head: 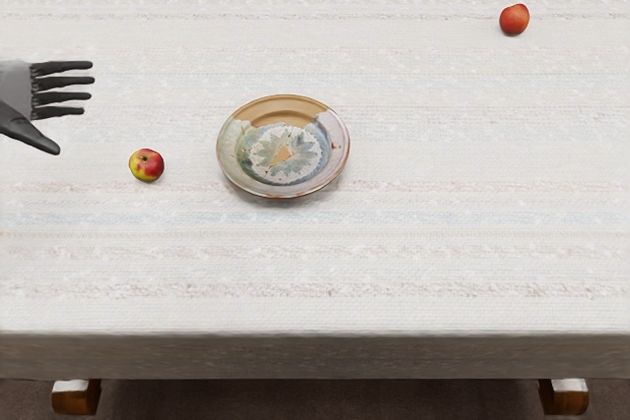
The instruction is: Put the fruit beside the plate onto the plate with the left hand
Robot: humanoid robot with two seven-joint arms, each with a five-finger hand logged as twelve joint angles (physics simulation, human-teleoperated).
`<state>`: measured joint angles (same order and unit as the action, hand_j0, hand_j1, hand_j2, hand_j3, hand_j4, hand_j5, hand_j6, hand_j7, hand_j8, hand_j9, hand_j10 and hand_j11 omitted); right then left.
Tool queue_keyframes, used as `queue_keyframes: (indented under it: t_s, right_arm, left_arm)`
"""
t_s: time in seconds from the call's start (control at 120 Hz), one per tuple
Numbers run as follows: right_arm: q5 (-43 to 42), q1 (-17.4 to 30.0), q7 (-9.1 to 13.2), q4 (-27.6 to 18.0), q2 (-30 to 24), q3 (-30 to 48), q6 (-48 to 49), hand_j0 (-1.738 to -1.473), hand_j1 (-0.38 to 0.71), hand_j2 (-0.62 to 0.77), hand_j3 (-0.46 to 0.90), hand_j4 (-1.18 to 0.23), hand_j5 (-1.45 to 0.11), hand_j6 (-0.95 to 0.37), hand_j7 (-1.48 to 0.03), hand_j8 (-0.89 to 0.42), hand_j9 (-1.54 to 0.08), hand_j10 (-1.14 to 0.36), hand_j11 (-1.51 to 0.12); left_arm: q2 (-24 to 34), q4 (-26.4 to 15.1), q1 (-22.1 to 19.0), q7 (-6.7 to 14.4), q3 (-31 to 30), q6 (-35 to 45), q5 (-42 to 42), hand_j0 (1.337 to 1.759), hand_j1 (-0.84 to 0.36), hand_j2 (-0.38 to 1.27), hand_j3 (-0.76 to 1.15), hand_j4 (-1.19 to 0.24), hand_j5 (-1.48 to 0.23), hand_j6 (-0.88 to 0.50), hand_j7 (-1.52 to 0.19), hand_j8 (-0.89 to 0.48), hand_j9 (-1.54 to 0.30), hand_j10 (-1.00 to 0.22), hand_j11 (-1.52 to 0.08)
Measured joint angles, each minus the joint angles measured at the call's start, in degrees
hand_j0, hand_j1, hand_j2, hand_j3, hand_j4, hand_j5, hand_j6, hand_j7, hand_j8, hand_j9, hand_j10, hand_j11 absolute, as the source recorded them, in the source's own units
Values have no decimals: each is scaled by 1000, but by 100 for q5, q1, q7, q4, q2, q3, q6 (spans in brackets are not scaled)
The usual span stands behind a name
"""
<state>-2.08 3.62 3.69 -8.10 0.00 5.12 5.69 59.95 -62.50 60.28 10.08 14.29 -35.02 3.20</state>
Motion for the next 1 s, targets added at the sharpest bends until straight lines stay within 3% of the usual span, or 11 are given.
queue_keyframes:
  t_s: [0.3,0.4,0.675,0.875,1.0]
  right_arm:
    - [-3,3,0,12,0,-2,-23,-1658,-349,0,0,0,0,0,0,0,0,0,0]
    - [-3,4,0,11,0,-2,-23,-1658,-349,0,0,0,0,0,0,0,0,0,0]
    - [-3,3,0,11,0,-2,-24,-1658,-349,0,0,0,0,0,0,0,0,0,0]
    - [-2,5,0,11,0,-2,-24,-1658,-349,0,0,0,0,0,0,0,0,0,0]
    - [-2,5,0,11,0,-2,-24,-1658,-349,0,0,0,0,0,0,0,0,0,0]
  left_arm:
    - [8,133,-30,44,-73,11,331,1658,334,3,0,-14,-18,-14,-17,-14,-17,-14,-17]
    - [-222,136,-22,35,-266,358,538,1658,331,4,0,-16,-21,-16,-21,-16,-20,-16,-20]
    - [-560,38,142,-32,-940,2050,791,1658,265,15,0,-72,-93,-73,-93,-73,-92,-72,-92]
    - [-867,-445,441,-501,-1799,4127,845,1658,221,23,0,-109,-140,-109,-140,-109,-140,-109,-140]
    - [-1362,-746,727,-635,-2420,5389,844,1658,213,24,0,-116,-149,-116,-149,-116,-149,-116,-149]
